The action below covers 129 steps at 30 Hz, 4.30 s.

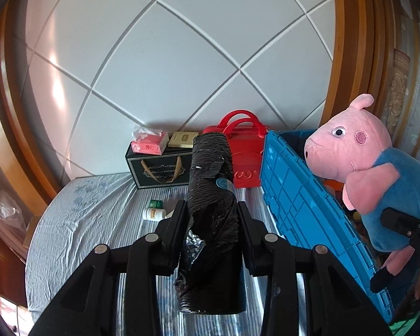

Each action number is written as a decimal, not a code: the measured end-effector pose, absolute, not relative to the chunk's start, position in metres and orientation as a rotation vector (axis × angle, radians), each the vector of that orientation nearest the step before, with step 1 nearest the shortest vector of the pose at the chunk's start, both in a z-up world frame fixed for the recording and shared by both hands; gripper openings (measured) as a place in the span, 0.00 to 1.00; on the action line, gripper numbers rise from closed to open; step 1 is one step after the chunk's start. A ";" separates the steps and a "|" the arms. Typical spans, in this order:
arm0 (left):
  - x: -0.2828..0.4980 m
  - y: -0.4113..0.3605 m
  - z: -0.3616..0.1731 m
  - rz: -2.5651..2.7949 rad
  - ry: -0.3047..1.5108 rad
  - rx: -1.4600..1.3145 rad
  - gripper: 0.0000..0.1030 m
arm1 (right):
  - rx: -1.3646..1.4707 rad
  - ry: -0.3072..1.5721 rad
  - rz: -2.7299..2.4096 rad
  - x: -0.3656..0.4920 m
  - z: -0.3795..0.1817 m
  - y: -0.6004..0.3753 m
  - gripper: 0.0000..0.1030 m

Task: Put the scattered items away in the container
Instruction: 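Carry the black cylinder in the left tool while the right tool carries the blue pig plush to the crate, then open both tools to drop the cylinder and blue pig plush into the crate, then move both tools back toward the medicine bottles and box on the bed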

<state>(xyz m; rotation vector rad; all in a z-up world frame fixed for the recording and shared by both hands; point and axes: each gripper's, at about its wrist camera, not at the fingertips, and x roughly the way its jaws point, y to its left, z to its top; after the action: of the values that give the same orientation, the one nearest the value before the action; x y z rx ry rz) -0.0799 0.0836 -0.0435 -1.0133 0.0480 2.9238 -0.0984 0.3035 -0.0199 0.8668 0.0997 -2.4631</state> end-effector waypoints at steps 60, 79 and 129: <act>-0.209 0.436 -0.051 2.395 0.388 -0.928 0.33 | 1.095 -0.217 -2.778 -0.120 -0.071 0.548 0.74; -0.225 0.468 -0.054 2.323 0.353 -0.911 0.34 | 1.156 -0.229 -2.793 -0.114 -0.089 0.558 0.84; -0.168 0.299 -0.013 2.612 0.157 -0.862 0.88 | 0.967 0.000 -2.687 -0.082 -0.040 0.450 0.97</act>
<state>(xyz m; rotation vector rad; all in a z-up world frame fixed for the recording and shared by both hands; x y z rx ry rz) -0.1676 0.2993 -0.0130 -0.8622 0.1572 2.6123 -0.0819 0.4502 -0.0398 0.9669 0.0004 -2.6869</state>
